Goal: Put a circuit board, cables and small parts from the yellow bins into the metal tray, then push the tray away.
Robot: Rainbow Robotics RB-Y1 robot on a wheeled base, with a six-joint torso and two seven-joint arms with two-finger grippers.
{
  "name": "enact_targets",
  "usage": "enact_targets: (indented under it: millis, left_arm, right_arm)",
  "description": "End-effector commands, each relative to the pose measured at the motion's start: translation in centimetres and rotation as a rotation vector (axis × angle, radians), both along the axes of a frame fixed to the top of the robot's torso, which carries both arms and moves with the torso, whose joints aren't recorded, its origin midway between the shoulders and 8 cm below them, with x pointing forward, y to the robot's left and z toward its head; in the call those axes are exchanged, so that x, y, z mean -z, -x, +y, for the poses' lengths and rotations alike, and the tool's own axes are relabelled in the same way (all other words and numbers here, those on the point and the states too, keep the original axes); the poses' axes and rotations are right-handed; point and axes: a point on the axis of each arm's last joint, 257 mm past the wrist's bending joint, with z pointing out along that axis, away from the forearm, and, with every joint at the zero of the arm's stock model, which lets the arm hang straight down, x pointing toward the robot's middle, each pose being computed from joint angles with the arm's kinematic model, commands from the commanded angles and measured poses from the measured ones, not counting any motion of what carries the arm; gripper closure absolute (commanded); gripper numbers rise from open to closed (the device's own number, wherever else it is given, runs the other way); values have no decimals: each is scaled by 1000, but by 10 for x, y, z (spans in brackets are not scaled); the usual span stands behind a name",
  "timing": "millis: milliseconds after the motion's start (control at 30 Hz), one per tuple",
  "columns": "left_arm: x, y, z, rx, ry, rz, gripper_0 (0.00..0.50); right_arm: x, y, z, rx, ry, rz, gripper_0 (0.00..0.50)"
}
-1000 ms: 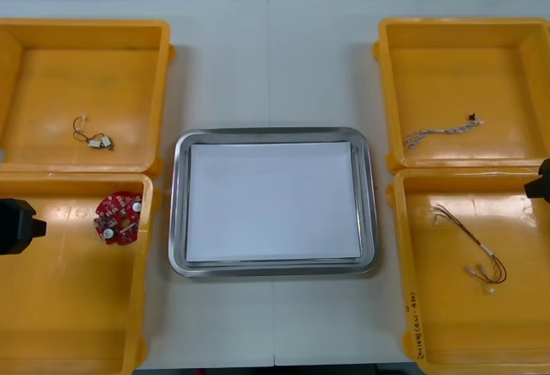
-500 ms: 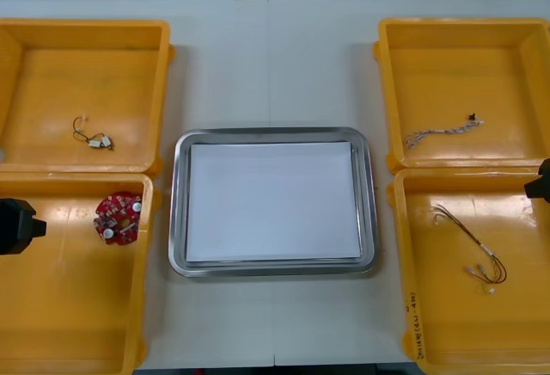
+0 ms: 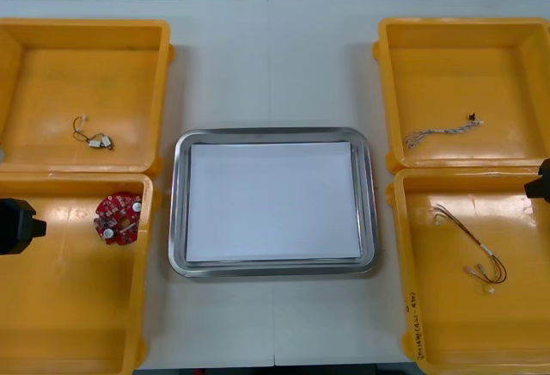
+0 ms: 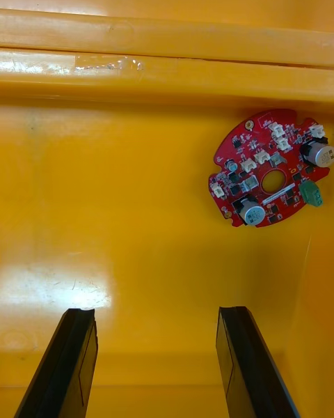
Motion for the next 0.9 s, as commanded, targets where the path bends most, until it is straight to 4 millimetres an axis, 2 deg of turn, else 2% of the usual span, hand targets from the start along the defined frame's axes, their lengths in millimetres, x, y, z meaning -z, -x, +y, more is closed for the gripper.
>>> enact_targets:
  millis: [33, 900]
  left_arm:
    - [-13, 4, 13, -45, -26, -20, 0]
    - [-13, 4, 13, -45, -26, -20, 0]
  right_arm:
    - [-15, 2, -17, 46, 41, -30, 0]
    - [-15, 2, -17, 46, 41, -30, 0]
